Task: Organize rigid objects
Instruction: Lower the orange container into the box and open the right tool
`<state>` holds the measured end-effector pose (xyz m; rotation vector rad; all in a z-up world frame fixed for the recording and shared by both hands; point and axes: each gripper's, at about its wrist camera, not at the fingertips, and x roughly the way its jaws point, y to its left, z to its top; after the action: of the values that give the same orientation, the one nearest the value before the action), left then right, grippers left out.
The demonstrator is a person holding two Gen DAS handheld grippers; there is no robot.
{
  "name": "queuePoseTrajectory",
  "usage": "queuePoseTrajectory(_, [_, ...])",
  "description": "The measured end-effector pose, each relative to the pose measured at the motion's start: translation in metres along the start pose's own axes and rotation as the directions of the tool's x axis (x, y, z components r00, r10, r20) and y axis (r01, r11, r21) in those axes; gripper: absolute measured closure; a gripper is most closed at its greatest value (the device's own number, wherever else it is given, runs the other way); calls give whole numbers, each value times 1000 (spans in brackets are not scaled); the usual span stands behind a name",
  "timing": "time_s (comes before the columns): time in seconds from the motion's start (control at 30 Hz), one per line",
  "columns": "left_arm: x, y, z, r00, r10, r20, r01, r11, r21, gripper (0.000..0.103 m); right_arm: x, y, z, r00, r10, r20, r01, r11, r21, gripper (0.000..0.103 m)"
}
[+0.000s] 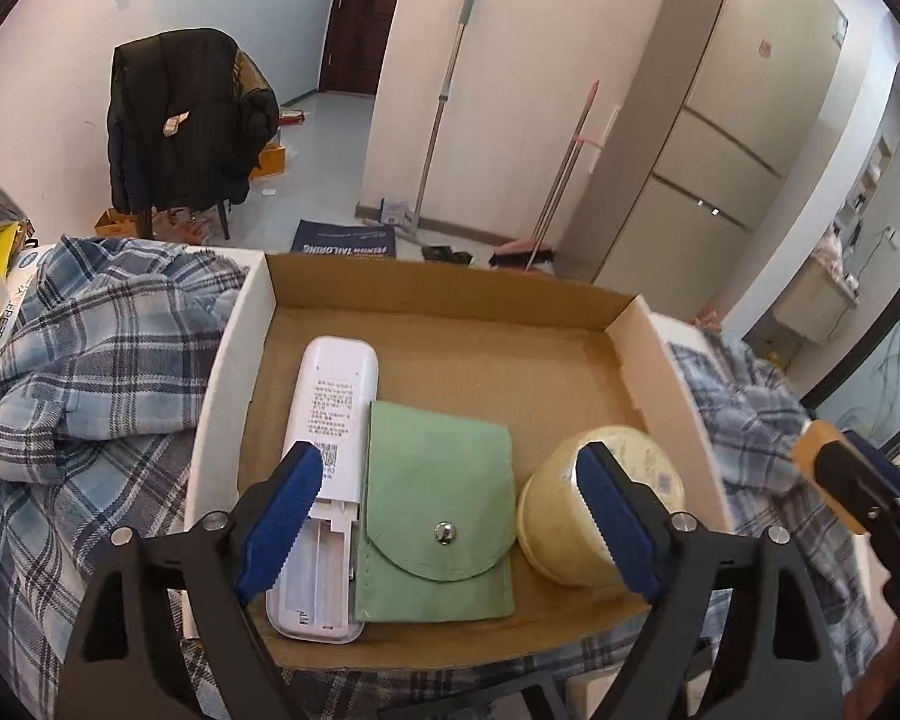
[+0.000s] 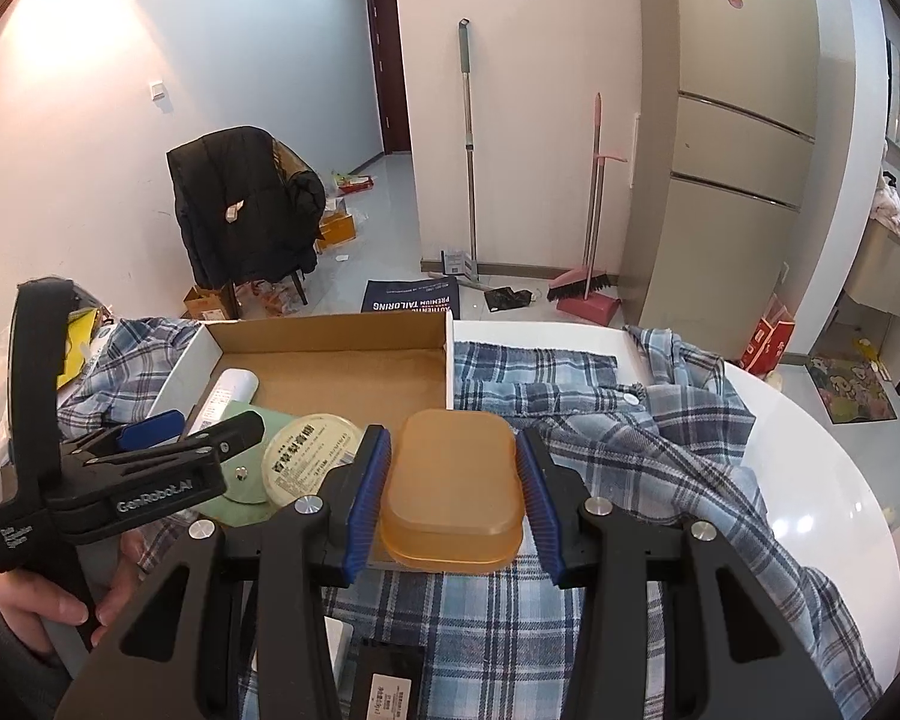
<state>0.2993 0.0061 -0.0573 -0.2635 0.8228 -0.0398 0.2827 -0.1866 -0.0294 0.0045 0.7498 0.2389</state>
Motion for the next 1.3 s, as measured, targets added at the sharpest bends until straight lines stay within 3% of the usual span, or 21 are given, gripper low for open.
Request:
queuePoseTrajectory(0.13, [-37,8,9,988,-45,146,48,999,-21,15,-1,3,12,1000,15,10,-15,1000,-11,61])
queuePoseTrajectory(0.27, [-70,17,17,949,-27,315,31,999,-7,0,4,12,32,998,58,19,-58,998,-17,61])
queuePoseTrajectory(0.37, [-83,27,18,909,20,417,-17,1000,-10,0,14,24,44,996,89,14,-88,995,-35,61])
queuePoseTrajectory(0.43, [-87,34,19,896,23,443,-24,1000,-4,0,28,31,52,995,101,-7,-101,994,-47,61])
queuePoseTrajectory(0.57, [-79,48,15,900,-8,436,11,1000,-6,0,65,44,60,987,140,-78,-143,989,-32,61])
queuePoseTrajectory(0.73, [-56,45,14,930,0,369,-15,999,38,0,115,53,57,982,100,-159,-107,994,-30,61])
queuePoseTrajectory(0.87, [-45,47,14,950,59,306,-67,998,18,0,143,53,51,971,89,-223,-94,995,-13,61])
queuePoseTrajectory(0.93, [-45,47,13,951,27,308,-35,999,21,0,150,54,48,966,85,-244,-91,996,-14,60])
queuePoseTrajectory(1.1, [-49,44,12,948,22,318,-34,999,32,0,159,52,41,955,100,-280,-105,994,-3,60])
queuePoseTrajectory(1.2, [-51,40,13,952,47,303,-59,998,32,0,160,51,39,951,98,-293,-102,995,1,47])
queuePoseTrajectory(1.3, [-63,35,13,942,43,332,-61,997,46,0,148,47,42,961,83,-265,-84,996,8,47])
